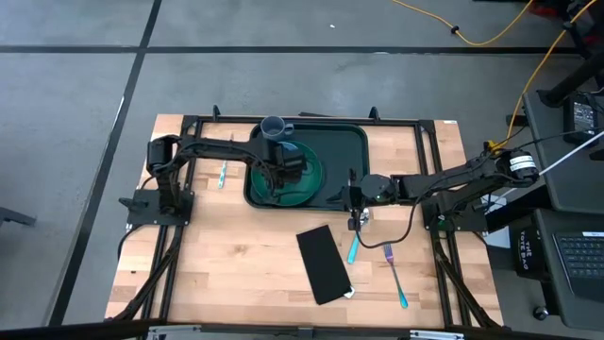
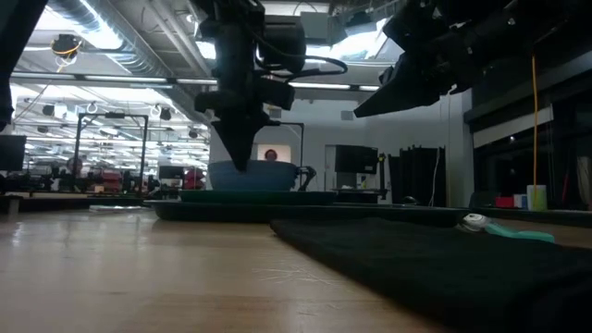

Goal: Set up tray
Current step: Put the blue bowl on top of the green plate on the black tray, then put the black table napkin to the right of the green plate on the black tray

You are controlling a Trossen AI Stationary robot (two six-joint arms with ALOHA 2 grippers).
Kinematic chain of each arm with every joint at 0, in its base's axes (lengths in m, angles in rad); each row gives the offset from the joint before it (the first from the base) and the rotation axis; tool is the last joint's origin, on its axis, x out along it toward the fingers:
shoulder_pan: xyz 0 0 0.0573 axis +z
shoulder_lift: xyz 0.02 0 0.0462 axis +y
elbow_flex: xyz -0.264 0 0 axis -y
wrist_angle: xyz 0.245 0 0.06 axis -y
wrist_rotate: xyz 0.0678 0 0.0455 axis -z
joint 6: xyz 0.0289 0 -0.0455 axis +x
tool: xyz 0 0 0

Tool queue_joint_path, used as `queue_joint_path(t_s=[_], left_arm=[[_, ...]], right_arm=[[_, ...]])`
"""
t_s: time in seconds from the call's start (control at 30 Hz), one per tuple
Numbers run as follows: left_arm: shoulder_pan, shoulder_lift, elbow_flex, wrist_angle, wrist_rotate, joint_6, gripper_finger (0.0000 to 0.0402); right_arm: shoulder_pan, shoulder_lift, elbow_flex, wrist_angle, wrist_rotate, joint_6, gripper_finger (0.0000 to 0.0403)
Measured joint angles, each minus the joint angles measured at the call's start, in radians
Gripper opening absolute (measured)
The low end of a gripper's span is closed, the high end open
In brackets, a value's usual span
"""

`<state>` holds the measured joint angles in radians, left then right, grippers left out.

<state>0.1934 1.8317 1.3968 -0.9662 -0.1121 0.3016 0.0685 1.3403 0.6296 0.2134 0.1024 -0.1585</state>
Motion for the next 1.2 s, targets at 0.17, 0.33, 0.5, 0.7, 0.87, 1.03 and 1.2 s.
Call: queue_joint_path(t_s=[0.17, 0.33, 0.5, 0.7, 0.87, 1.03, 1.2], left_arm=[[-0.016, 0.000, 0.000, 0.000, -0.003, 0.000, 0.0078], [-0.017, 0.000, 0.007, -0.010, -0.050, 0.008, 0.0102], [-0.018, -0.001, 0.062, -0.043, -0.049, -0.002, 0.0124], [-0.040, -0.006, 0.159, -0.125, -0.059, -0.012, 0.0138], [-0.081, -0.048, 0.219, -0.183, -0.127, -0.076, 0.0129], [-0.137, -0.153, 0.192, -0.178, -0.147, -0.139, 0.0096], [-0.204, -0.301, 0.075, -0.082, -0.183, -0.187, 0.0054]], right_arm=[[0.000, 0.000, 0.000, 0.000, -0.001, 0.016, 0.0026], [0.000, 0.000, 0.000, 0.000, -0.001, 0.026, 0.0026], [0.000, 0.000, 0.000, -0.001, -0.001, 0.026, 0.0026], [0.000, 0.000, 0.000, -0.009, -0.001, 0.024, 0.0026], [0.000, 0.000, 0.000, -0.012, -0.001, 0.022, 0.0026], [0.001, 0.000, 0.000, -0.014, -0.001, 0.019, 0.0026], [0.002, 0.000, 0.000, -0.011, -0.001, 0.019, 0.0026]])
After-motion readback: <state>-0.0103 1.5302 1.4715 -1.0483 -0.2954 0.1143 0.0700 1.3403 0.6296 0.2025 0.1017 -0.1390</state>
